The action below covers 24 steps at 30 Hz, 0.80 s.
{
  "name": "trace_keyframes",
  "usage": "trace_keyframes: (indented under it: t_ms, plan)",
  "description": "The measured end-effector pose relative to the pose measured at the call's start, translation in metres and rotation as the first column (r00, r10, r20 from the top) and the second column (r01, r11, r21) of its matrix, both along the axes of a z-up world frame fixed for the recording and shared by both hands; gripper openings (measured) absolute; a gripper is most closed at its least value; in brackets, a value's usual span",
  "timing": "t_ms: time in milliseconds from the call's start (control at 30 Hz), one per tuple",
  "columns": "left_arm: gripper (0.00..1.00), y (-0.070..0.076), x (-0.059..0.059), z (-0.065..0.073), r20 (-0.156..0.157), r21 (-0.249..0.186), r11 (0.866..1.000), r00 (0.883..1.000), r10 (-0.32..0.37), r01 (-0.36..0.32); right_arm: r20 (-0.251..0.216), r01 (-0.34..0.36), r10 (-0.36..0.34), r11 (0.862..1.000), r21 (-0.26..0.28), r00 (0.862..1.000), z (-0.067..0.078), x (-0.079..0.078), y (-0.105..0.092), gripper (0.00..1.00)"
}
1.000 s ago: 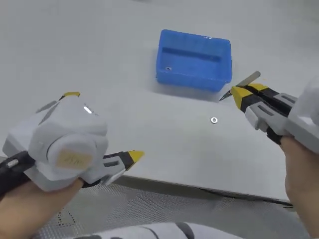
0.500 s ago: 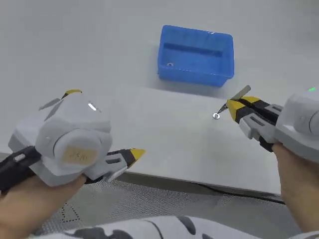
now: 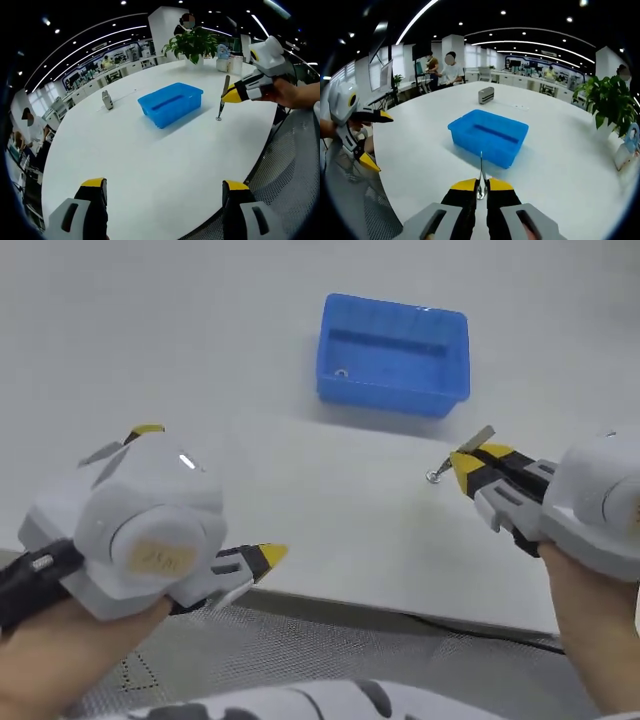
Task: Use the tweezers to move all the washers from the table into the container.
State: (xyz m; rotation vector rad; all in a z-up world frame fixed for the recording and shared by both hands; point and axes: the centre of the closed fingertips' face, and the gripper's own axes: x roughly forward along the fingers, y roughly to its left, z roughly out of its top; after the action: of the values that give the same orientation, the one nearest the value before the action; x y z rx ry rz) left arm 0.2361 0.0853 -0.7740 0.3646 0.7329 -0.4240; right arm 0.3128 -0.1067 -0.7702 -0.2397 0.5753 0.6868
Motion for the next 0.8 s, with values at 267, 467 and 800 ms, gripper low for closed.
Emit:
trace_keyframes:
  t_ms: [267,467,800]
  plan:
    - [0.97,0.0002,-0.0002,-0.0002,0.001,0.007,1.0,1.0,-0.003,0.003,0.014,-0.027,0.028,0.999,-0.045,1.0,-0.0016,0.0008,0.0011,0.03]
    - [0.97,-0.0001,-0.0011,-0.0018,-0.003,0.018,1.0,1.0,-0.01,0.01,0.008,-0.017,0.017,0.999,-0.035,1.0,-0.0008,0.0026,-0.0018,0.03]
    - [0.97,0.0008,-0.0015,-0.0044,-0.009,0.026,1.0,1.0,-0.013,0.013,0.005,-0.013,0.014,0.999,-0.038,1.0,-0.0009,0.0039,-0.0022,0.03]
